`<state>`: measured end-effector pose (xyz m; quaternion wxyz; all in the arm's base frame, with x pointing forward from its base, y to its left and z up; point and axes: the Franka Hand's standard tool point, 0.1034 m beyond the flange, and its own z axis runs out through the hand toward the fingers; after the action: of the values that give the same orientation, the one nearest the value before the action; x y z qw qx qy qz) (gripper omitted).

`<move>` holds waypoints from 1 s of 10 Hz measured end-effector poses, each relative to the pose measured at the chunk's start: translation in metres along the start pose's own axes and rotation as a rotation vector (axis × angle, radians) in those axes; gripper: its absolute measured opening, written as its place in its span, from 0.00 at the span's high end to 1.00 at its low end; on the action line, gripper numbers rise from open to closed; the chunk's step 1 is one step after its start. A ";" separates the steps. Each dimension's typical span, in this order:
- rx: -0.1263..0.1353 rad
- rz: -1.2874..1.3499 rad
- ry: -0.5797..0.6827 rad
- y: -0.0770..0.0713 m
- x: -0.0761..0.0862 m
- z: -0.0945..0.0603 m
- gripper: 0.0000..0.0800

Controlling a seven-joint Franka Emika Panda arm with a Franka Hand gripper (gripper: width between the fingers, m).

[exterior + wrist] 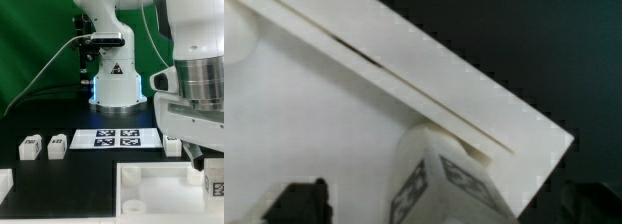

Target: Assemble one leg

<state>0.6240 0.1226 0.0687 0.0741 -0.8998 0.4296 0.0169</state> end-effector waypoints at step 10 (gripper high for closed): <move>-0.075 -0.680 0.020 0.003 0.011 -0.002 0.64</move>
Offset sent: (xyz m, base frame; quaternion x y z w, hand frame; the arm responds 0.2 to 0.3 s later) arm 0.0074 0.0020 0.0054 0.0055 -0.0520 -0.3876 0.9203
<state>0.6282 0.1121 0.0697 0.0381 -0.9938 0.1047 -0.0018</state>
